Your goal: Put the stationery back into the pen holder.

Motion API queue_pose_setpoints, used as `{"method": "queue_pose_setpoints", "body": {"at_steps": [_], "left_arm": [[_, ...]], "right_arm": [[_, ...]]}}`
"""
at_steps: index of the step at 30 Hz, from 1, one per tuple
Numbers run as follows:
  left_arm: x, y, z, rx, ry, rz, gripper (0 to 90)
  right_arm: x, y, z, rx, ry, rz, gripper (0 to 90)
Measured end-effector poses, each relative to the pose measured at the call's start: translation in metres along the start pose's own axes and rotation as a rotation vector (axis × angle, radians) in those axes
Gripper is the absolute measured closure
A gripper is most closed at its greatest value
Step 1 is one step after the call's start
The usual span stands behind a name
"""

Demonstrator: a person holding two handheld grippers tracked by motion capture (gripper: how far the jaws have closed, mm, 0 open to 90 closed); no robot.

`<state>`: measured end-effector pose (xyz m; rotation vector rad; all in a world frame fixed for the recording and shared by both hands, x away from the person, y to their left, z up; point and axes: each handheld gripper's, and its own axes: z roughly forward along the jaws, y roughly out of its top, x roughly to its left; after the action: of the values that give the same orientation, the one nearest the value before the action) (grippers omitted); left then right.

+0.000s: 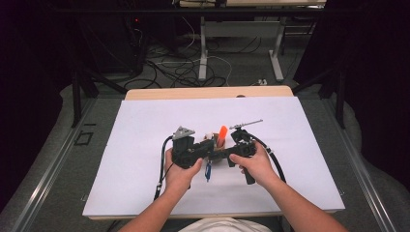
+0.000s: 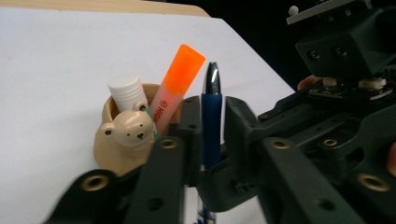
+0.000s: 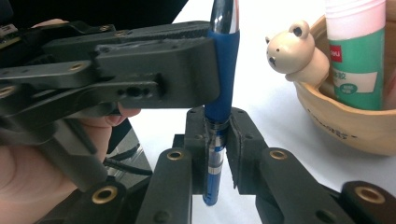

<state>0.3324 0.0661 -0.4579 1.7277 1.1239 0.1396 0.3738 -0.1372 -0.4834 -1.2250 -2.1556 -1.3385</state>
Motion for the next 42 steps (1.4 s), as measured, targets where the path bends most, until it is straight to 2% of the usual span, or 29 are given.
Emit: {"method": "queue_pose_setpoints", "body": {"at_steps": [3, 9, 11, 15, 22, 26, 29, 35, 39, 42], "left_arm": [[0.003, 0.000, -0.002, -0.014, 0.008, -0.016, 71.0], [0.009, 0.001, -0.009, -0.037, 0.031, -0.035, 64.8], [0.012, 0.001, -0.011, -0.035, 0.042, -0.042, 62.9], [0.016, 0.000, -0.011, -0.026, 0.063, -0.043, 60.7], [0.022, -0.001, -0.011, -0.017, 0.099, -0.038, 57.1], [0.028, -0.002, -0.012, -0.014, 0.122, -0.038, 54.0], [0.032, -0.003, -0.012, -0.005, 0.137, -0.039, 51.8], [0.039, -0.005, -0.012, -0.013, 0.171, -0.012, 46.9], [0.045, -0.007, -0.012, -0.036, 0.208, 0.010, 40.8], [0.048, -0.008, -0.013, -0.035, 0.234, 0.028, 37.2]], "right_arm": [[0.000, 0.000, 0.000, -0.025, -0.018, -0.023, 79.7], [-0.002, 0.003, -0.005, -0.089, -0.084, -0.056, 79.7], [-0.002, 0.005, -0.008, -0.120, -0.105, -0.065, 79.7], [-0.002, 0.007, -0.011, -0.140, -0.133, -0.070, 79.7], [-0.001, 0.012, -0.016, -0.170, -0.153, -0.090, 79.7], [0.002, 0.017, -0.021, -0.207, -0.189, -0.138, 79.7], [0.004, 0.020, -0.025, -0.219, -0.215, -0.155, 79.6], [0.005, 0.024, -0.028, -0.256, -0.256, -0.184, 79.6], [0.007, 0.026, -0.028, -0.306, -0.328, -0.249, 79.7], [0.008, 0.026, -0.025, -0.335, -0.350, -0.285, 79.7]]}}
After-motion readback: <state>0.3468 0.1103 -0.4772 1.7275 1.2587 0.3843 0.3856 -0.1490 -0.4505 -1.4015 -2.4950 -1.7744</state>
